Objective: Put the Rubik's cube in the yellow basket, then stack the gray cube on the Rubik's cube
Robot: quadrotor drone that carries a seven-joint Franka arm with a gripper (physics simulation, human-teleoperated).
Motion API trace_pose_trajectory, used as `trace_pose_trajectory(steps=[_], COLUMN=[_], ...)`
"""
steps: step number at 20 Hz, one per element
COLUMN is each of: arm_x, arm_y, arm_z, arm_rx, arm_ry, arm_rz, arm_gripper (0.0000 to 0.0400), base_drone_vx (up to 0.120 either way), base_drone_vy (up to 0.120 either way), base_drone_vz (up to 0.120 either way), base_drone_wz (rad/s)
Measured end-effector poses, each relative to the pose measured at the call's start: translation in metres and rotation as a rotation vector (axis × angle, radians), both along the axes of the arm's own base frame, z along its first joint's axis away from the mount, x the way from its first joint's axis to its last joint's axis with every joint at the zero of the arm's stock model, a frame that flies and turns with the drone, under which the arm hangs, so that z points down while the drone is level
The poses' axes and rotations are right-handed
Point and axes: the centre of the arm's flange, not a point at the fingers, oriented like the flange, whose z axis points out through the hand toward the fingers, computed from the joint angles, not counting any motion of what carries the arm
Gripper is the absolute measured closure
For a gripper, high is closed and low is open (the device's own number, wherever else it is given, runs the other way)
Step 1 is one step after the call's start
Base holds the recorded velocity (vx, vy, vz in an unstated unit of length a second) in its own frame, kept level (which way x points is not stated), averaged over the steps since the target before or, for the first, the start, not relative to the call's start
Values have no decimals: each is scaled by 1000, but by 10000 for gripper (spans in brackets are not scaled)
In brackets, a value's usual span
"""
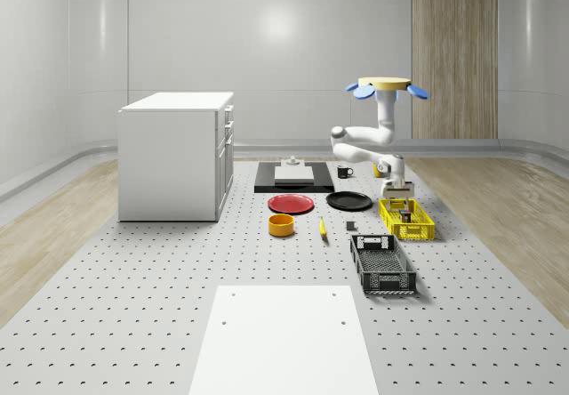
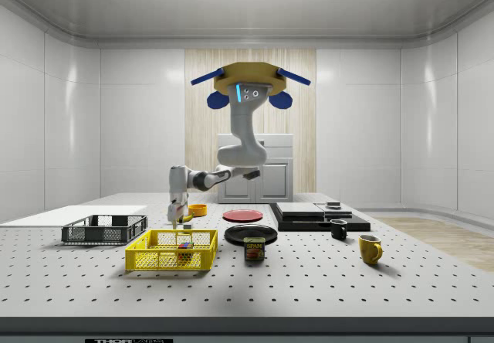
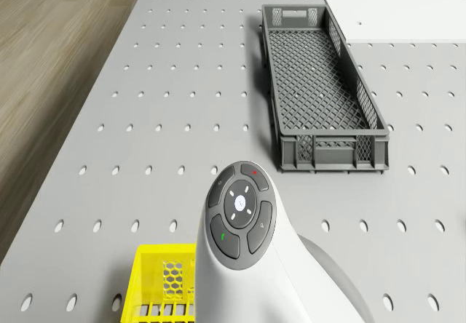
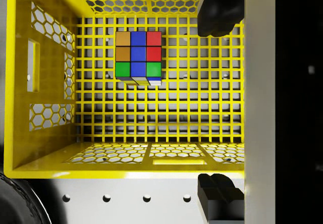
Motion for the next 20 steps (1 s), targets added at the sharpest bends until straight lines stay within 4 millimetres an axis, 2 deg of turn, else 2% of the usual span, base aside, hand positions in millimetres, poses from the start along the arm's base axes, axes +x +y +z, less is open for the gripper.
trace_pose_trajectory(steps=[20], arm_x=[0], arm_y=[0], arm_z=[0], arm_rx=[0], arm_ry=[0], arm_rz=[0], arm_gripper=[0], base_drone_vx=[0], base_drone_vy=[-120], base_drone_vz=[0], base_drone_wz=[0])
